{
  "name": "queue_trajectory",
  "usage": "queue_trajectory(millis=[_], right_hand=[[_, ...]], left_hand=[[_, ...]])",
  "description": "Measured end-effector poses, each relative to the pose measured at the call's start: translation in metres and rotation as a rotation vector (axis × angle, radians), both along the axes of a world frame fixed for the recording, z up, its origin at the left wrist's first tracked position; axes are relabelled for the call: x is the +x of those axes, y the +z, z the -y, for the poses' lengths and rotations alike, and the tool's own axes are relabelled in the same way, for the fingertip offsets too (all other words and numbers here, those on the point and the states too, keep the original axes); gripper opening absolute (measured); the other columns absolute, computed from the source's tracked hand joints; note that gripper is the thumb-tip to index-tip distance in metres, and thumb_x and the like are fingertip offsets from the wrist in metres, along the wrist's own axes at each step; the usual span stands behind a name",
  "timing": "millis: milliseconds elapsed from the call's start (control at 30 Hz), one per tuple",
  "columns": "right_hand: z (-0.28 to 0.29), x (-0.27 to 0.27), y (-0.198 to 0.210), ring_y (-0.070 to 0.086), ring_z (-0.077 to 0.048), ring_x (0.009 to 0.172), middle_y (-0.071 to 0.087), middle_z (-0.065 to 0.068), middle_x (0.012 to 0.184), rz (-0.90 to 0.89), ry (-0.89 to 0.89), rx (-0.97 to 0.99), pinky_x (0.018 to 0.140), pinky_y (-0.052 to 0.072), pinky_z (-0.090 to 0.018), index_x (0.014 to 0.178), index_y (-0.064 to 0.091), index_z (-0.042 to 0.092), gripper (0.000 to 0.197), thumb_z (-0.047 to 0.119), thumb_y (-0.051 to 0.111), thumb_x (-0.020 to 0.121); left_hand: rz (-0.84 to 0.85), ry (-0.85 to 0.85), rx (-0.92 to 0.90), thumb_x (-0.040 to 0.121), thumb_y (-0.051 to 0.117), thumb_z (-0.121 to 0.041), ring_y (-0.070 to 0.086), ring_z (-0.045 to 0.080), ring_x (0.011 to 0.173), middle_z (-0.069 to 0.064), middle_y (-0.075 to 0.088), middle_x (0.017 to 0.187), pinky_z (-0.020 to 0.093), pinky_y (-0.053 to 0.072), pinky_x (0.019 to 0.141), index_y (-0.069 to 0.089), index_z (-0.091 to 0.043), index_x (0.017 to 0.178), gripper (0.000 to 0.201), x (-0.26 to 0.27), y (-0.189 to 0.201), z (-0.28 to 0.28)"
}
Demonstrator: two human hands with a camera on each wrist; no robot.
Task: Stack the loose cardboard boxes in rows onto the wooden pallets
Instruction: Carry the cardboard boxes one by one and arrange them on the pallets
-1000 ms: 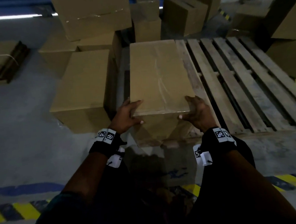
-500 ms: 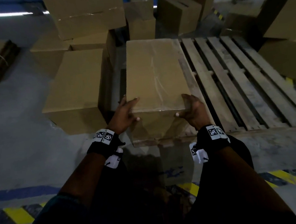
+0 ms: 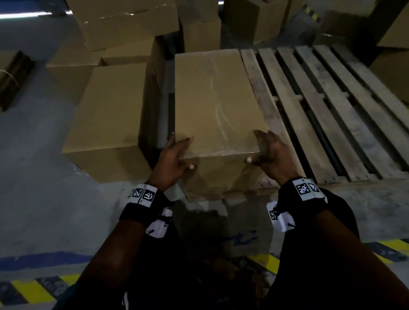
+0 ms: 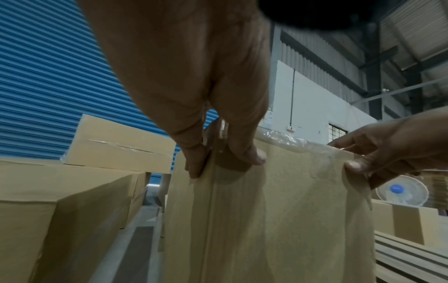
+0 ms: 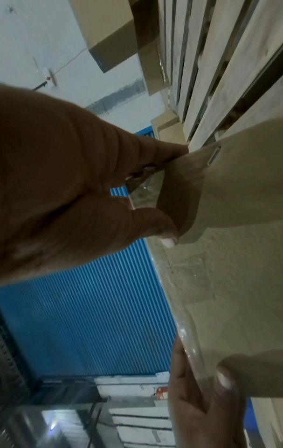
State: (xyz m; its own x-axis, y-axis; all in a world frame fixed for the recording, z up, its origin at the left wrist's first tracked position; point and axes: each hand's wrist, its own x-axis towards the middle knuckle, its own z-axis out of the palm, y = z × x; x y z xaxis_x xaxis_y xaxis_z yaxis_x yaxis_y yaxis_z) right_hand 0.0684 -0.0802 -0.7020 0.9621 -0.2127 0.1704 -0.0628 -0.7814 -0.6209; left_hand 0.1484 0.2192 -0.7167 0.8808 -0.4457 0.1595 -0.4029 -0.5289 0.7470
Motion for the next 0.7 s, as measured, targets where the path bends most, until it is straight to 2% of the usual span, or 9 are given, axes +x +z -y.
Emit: queue_trajectory(millis=[67, 133, 233, 267, 300, 367, 467, 567, 700], right_hand=[[0.002, 0.001, -0.002, 0.045, -0.03, 0.131, 0.05, -0.016, 0.142, 0.012, 0.013, 0.003, 0.1, 0.019, -0.001, 0.14, 0.05, 0.01, 0.081, 0.018, 0.087, 0.069], [0.003, 0.004, -0.004, 0.045, -0.029, 0.131, 0.05, -0.016, 0.141, -0.004, 0.014, 0.025, 0.101, 0.019, 0.002, 0.14, 0.051, 0.01, 0.08, 0.016, 0.087, 0.069], [0.007, 0.007, -0.002, 0.047, -0.029, 0.13, 0.049, -0.013, 0.142, -0.064, 0.002, 0.091, 0.112, 0.038, -0.035, 0.139, 0.052, 0.014, 0.083, 0.02, 0.09, 0.065], [0.01, 0.009, 0.0, 0.046, -0.029, 0.131, 0.047, -0.013, 0.143, -0.09, 0.002, 0.085, 0.11, 0.041, -0.042, 0.14, 0.051, 0.015, 0.084, 0.024, 0.09, 0.066], [0.012, 0.01, 0.004, 0.045, -0.029, 0.133, 0.044, -0.013, 0.145, -0.123, 0.0, 0.062, 0.11, 0.042, -0.042, 0.14, 0.05, 0.016, 0.084, 0.028, 0.089, 0.067], [0.012, 0.01, 0.017, 0.038, -0.029, 0.137, 0.038, -0.014, 0.149, -0.201, -0.01, 0.027, 0.112, 0.036, -0.034, 0.142, 0.047, 0.017, 0.082, 0.036, 0.086, 0.071], [0.003, 0.002, 0.044, 0.033, -0.03, 0.14, 0.038, -0.015, 0.15, -0.28, 0.014, 0.003, 0.109, 0.031, -0.029, 0.144, 0.042, 0.015, 0.083, 0.039, 0.082, 0.076], [-0.014, -0.004, 0.084, 0.037, -0.033, 0.138, 0.03, -0.018, 0.153, -0.322, 0.03, 0.013, 0.106, 0.035, -0.029, 0.148, 0.037, 0.014, 0.079, 0.031, 0.077, 0.081], [-0.047, -0.013, 0.183, 0.045, -0.036, 0.13, 0.037, -0.019, 0.148, -0.274, 0.082, 0.071, 0.104, 0.04, -0.036, 0.148, 0.035, 0.009, 0.069, 0.023, 0.068, 0.09]], left_hand=[[0.001, 0.002, 0.018, 0.073, 0.082, -0.007, 0.028, 0.027, 0.144, 0.013, 0.029, 0.155, 0.041, 0.03, 0.117, 0.047, -0.017, 0.143, 0.079, 0.0, -0.001, -0.001], [0.004, 0.006, 0.018, 0.074, 0.081, -0.008, 0.026, 0.026, 0.145, 0.01, 0.03, 0.155, 0.04, 0.03, 0.117, 0.046, -0.018, 0.143, 0.078, 0.0, -0.002, -0.002], [-0.008, 0.002, -0.015, 0.076, 0.081, -0.007, 0.022, 0.019, 0.146, 0.006, 0.029, 0.155, 0.015, 0.027, 0.113, 0.047, -0.019, 0.143, 0.076, -0.002, -0.001, 0.0], [-0.013, 0.003, -0.031, 0.075, 0.081, -0.009, 0.023, 0.02, 0.146, 0.004, 0.029, 0.154, 0.016, 0.028, 0.113, 0.047, -0.019, 0.143, 0.076, -0.002, -0.002, 0.001], [-0.015, 0.003, -0.038, 0.075, 0.082, -0.011, 0.024, 0.023, 0.146, 0.001, 0.028, 0.153, 0.024, 0.029, 0.116, 0.047, -0.019, 0.142, 0.076, -0.004, -0.002, 0.001], [-0.05, 0.034, -0.045, 0.075, 0.083, -0.022, 0.022, 0.027, 0.147, -0.001, 0.025, 0.154, 0.038, 0.027, 0.117, 0.047, -0.019, 0.143, 0.077, -0.011, 0.003, 0.001], [-0.09, 0.065, -0.014, 0.077, 0.073, -0.047, 0.016, 0.023, 0.148, 0.003, 0.026, 0.156, 0.037, 0.023, 0.118, 0.041, -0.019, 0.147, 0.081, -0.026, 0.024, 0.005], [-0.19, 0.161, -0.038, 0.077, 0.058, -0.065, 0.021, 0.023, 0.147, 0.011, 0.024, 0.158, 0.036, 0.024, 0.117, 0.031, -0.017, 0.151, 0.093, -0.04, 0.06, 0.005], [-0.299, 0.215, -0.085, 0.075, 0.051, -0.08, 0.034, 0.024, 0.142, 0.007, 0.03, 0.157, 0.049, 0.038, 0.109, 0.029, -0.016, 0.152, 0.103, -0.049, 0.145, -0.004]])
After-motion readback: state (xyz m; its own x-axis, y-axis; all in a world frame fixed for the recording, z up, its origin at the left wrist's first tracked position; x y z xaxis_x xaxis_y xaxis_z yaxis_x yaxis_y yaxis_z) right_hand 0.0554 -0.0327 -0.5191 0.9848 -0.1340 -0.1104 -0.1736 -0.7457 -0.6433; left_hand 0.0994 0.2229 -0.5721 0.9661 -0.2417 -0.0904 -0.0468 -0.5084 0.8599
